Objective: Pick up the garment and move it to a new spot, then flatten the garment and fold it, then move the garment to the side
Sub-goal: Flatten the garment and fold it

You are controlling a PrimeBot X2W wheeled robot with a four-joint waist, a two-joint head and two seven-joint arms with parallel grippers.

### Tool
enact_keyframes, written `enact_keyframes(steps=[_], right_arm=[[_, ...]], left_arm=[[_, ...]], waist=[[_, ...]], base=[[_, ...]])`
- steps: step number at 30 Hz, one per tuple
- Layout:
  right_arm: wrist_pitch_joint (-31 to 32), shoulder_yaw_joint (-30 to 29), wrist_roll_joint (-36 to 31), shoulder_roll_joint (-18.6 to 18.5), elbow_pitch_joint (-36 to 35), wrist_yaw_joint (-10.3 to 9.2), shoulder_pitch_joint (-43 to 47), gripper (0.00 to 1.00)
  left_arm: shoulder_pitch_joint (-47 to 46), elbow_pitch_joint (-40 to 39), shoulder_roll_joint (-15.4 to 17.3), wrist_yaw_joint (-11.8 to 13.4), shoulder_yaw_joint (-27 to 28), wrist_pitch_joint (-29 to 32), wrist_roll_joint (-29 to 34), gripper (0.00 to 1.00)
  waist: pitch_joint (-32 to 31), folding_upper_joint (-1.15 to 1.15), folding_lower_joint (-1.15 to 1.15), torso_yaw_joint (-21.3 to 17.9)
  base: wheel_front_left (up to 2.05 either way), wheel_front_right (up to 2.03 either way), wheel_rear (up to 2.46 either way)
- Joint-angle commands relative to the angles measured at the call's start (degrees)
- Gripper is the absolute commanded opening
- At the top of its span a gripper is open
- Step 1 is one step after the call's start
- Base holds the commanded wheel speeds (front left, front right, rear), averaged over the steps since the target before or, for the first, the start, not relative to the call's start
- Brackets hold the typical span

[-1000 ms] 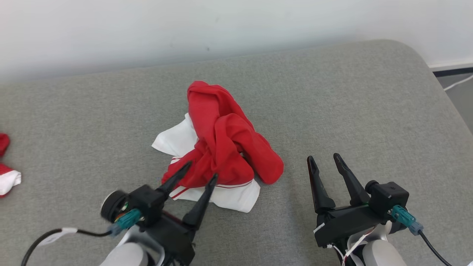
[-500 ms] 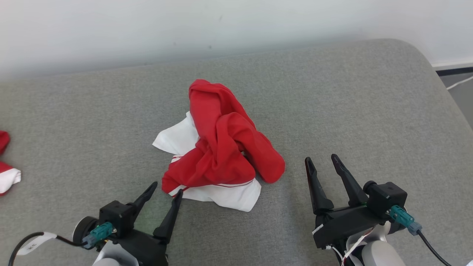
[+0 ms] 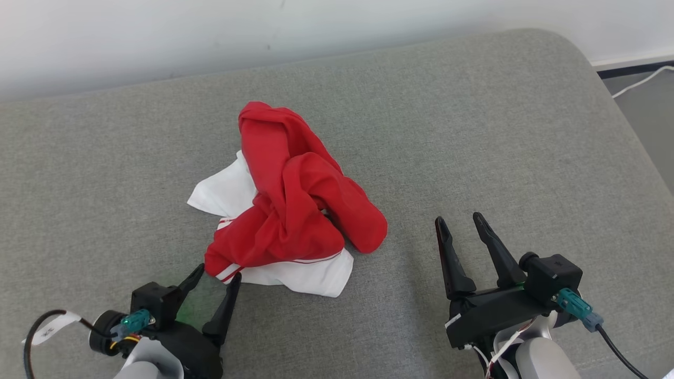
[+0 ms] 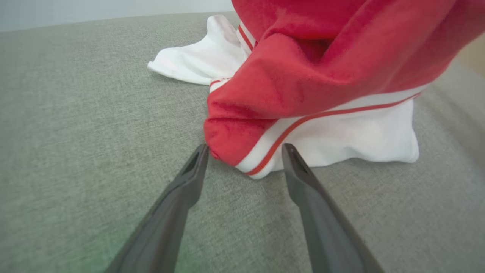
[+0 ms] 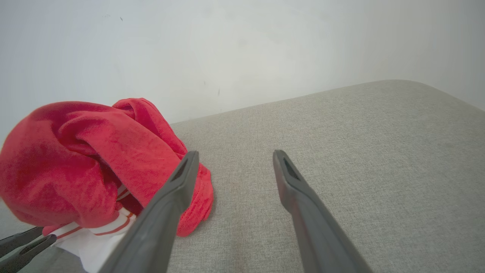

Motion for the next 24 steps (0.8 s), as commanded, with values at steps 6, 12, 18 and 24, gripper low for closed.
enact_keyframes(steps=[6,12,18,24], right_arm=[[-0.41,-0.12,-0.20,-0.04,0.25,0.02,-0.53,1.00],[-0.56,-0.57,-0.31,-0.04,0.46,0.02,0.43,1.00],[-0.71,-0.55,0.46,-0.05,1.31,0.02,1.72,1.00],[-0.90,-0.66,0.93,-0.05,1.81,0.02,2.83,1.00]], left_arm=[[-1.59,3.87,-0.90,-1.09,-0.57,-0.15,-0.38,0.42],[-2.18,3.98,-1.58,-1.49,-0.07,-1.71,-0.74,0.00],[1.03,-1.03,-1.48,0.70,0.70,-2.23,-1.63,0.00],[4.41,-9.30,1.25,3.77,1.08,0.27,-1.43,0.00]], waist=[[0.23,-0.01,-0.01,-0.26],[-1.05,-0.01,-0.01,1.24],[-3.90,-0.01,-0.01,4.25],[-5.66,-0.01,-0.01,7.71]], base=[[0.00,0.00,0.00],[0.00,0.00,0.00],[0.00,0.00,0.00],[0.00,0.00,0.00]])
